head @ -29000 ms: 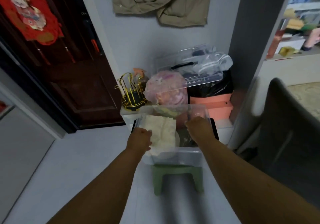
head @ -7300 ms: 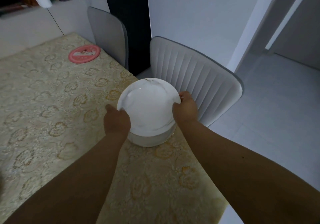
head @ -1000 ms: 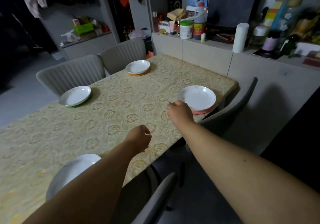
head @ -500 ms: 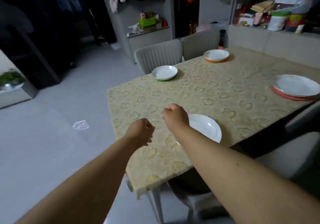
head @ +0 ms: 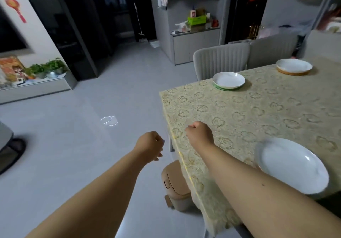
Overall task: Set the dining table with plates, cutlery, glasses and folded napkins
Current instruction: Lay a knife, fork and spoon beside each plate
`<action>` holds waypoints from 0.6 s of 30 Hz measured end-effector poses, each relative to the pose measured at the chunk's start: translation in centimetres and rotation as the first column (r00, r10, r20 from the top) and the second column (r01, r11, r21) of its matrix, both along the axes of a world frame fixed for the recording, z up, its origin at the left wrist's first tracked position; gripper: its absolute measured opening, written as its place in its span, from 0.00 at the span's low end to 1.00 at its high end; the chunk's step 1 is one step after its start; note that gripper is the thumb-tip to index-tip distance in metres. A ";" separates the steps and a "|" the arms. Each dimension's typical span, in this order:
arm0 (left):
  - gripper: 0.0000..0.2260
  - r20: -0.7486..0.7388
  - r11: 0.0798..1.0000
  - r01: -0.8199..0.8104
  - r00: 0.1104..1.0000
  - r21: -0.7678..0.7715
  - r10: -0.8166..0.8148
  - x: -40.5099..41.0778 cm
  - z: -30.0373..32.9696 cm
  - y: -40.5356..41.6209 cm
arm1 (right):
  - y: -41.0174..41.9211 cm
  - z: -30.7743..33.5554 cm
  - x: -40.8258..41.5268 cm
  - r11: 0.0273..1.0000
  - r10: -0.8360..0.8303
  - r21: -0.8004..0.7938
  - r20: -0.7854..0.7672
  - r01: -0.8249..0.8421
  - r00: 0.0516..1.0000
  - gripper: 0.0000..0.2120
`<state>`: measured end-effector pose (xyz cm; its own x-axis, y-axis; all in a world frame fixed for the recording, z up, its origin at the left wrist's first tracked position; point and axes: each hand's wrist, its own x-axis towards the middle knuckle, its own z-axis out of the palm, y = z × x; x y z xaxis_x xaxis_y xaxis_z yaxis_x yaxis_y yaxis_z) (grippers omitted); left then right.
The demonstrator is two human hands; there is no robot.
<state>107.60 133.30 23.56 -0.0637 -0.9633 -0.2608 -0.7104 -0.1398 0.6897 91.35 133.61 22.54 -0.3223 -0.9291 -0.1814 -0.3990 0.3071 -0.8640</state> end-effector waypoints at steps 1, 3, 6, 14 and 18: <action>0.09 0.000 1.000 0.013 1.000 -0.009 -0.013 0.4 0.2 -1.5 | -1.4 0.0 0.2 1.000 -0.010 -0.011 0.011 0.010 1.000 0.09; 0.08 -0.016 1.000 0.025 1.000 -0.013 -0.025 1.2 0.5 -5.0 | -4.6 0.0 0.5 0.998 -0.037 -0.042 0.051 0.039 0.998 0.09; 0.07 -0.078 1.000 0.018 0.997 0.005 -0.018 2.4 1.2 -10.6 | -9.3 -0.2 0.5 0.987 -0.120 -0.084 0.162 0.134 0.979 0.09; 0.06 -0.139 0.999 -0.018 0.990 0.048 0.024 7.3 0.7 -24.0 | -19.9 -0.8 3.2 0.960 -0.247 -0.048 0.314 0.275 0.917 0.09; 0.06 -0.174 1.000 -0.007 0.985 0.020 0.011 10.3 0.3 -30.9 | -25.9 -1.1 5.8 0.928 -0.323 -0.059 0.368 0.369 0.872 0.08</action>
<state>117.90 102.36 23.86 -0.1012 -0.9588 -0.2654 -0.5788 -0.1603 0.7996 97.12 107.68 21.45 -0.5650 -0.7918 -0.2319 0.0435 0.2521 -0.9667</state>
